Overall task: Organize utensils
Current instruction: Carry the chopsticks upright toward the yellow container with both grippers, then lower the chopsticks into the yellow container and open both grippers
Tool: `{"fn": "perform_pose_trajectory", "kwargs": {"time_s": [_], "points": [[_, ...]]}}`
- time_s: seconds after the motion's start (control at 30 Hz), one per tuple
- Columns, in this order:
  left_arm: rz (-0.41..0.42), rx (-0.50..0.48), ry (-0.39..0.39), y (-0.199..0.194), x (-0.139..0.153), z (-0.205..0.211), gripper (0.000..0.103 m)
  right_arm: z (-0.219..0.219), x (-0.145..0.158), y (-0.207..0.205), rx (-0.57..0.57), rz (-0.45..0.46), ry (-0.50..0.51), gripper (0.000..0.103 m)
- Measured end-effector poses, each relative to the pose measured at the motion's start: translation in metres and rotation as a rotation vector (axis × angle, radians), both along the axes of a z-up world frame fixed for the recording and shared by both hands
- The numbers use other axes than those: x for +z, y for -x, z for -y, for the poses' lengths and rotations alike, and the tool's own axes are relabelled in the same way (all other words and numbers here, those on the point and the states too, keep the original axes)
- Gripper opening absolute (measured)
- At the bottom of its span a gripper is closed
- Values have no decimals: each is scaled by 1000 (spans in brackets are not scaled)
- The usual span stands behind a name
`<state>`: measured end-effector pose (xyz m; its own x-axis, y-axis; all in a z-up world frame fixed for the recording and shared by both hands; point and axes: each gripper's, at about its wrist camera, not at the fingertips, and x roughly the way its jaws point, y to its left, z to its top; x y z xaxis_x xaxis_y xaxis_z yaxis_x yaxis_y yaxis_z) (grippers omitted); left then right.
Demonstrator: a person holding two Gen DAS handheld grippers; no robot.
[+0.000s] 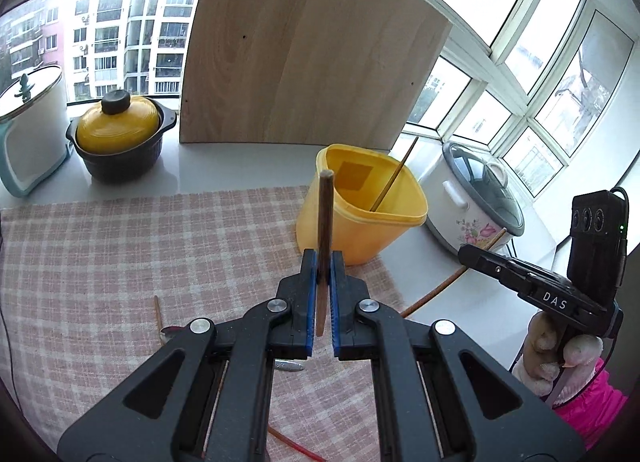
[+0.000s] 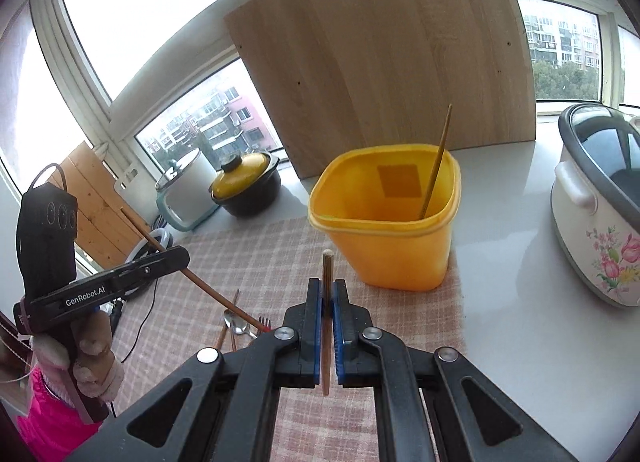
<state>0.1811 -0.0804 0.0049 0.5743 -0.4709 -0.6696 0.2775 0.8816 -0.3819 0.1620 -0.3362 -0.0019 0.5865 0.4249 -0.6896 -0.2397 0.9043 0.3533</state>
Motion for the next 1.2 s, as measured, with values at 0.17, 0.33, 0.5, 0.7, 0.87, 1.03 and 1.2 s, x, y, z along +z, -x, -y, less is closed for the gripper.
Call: {"fn": "perform_pose_trajectory", "kwargs": {"time_s": [0.17,0.33,0.5,0.7,0.87,1.03,1.2], "points": [[39,4,29,-8,20,4,3,10,27,-5,-35,65,-21,2],[90,16,64,-17,42,9,3,16,48,-14,-53,110,-47,2],[135,24,93,-29,61,14,3,21,71,-19,-65,165,-57,2],[168,37,115,-43,74,19,3,27,98,-26,-88,237,-59,2],[191,68,96,-58,75,26,3,29,108,-36,-119,277,-34,2],[163,74,80,-78,62,35,3,29,99,-51,-152,286,13,2],[125,65,77,-91,43,44,3,25,76,-69,-164,255,55,2]]}}
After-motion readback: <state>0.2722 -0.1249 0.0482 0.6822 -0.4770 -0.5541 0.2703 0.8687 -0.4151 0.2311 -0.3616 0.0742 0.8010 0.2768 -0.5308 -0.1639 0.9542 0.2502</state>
